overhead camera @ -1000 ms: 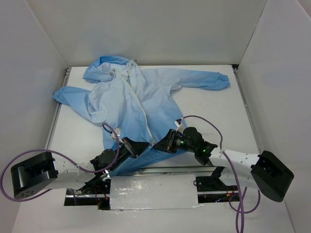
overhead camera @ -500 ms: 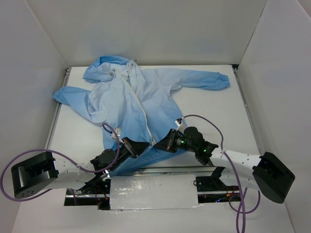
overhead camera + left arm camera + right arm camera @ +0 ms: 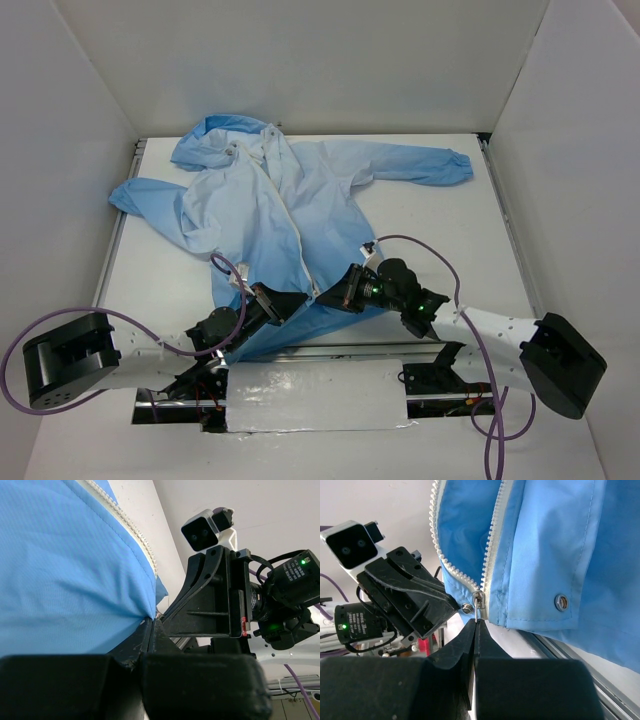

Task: Zip up the jacket

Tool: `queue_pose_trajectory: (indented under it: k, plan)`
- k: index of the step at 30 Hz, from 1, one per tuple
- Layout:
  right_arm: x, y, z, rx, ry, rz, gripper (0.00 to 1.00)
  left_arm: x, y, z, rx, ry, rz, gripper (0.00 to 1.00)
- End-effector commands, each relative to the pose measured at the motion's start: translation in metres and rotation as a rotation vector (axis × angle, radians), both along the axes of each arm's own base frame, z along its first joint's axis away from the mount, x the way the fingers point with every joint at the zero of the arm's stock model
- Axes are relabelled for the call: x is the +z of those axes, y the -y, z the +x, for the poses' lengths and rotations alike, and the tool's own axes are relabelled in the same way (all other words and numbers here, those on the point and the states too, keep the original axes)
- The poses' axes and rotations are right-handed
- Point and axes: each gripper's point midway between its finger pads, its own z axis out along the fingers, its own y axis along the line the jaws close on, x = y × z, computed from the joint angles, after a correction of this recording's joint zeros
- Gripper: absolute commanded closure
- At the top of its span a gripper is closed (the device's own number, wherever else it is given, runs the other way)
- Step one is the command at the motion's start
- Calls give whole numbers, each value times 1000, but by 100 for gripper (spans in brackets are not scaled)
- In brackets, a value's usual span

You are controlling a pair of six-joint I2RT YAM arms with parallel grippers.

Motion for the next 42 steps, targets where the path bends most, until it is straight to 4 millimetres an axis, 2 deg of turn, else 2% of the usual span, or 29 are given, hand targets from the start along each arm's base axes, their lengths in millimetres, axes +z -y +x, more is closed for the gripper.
queue_pose_trajectory:
  k: [1, 3, 5, 9, 10, 21, 24, 26, 27, 29, 31, 32, 33, 35, 36, 37, 39, 40, 42]
  plan:
    - [30, -7, 14, -15, 36, 44, 100, -11, -11, -9, -14, 19, 10, 100]
    - [39, -10, 16, -10, 39, 49, 100, -11, -10, -10, -20, 25, 10, 100]
    - [38, -13, 17, -5, 20, 40, 100, -8, -8, -11, -32, 38, 6, 100]
    - [25, -17, 20, -15, -82, 48, 100, -5, -4, -12, -53, 57, 2, 100]
    - [27, -17, 22, -23, -81, 65, 100, -4, -3, -13, -57, 61, 2, 100]
    - [24, -7, 65, -228, -83, -25, 100, -3, -4, -16, -72, 78, -9, 100]
    - [28, -12, 79, -237, -41, -8, 100, -4, -4, -17, -75, 77, -4, 100]
    - [36, -18, 80, -174, -8, 44, 100, -4, -3, -17, -81, 80, -6, 100]
    - [50, -22, 83, -154, 30, 105, 100, -4, -3, -17, -81, 79, -7, 100]
    - [65, -26, 79, -98, 61, 144, 100, -5, -3, -18, -83, 77, -7, 100]
    - [58, -24, 80, -98, 48, 92, 100, -5, -5, -18, -80, 78, -6, 100]
    - [62, -25, 80, -87, 58, 75, 100, -4, -6, -19, -81, 82, -4, 100]
    - [49, -21, 76, -82, 14, 21, 100, -5, -7, -19, -78, 82, -1, 100]
    - [47, -17, 71, -58, 50, -39, 100, -5, -9, -18, -71, 85, 13, 100]
    - [31, -12, 63, -35, 15, -109, 100, -6, -10, -17, -68, 90, 22, 100]
    - [26, -10, 60, -9, 38, -150, 100, -1, -10, -18, -67, 100, 14, 100]
    - [17, -2, 53, -7, 41, -174, 100, -5, -11, -17, -67, 110, 50, 100]
    - [6, 3, 47, -3, 23, -189, 100, -1, -11, -17, -68, 122, 44, 100]
    - [2, 3, 43, 9, 22, -177, 100, -1, -12, -17, -63, 133, 57, 100]
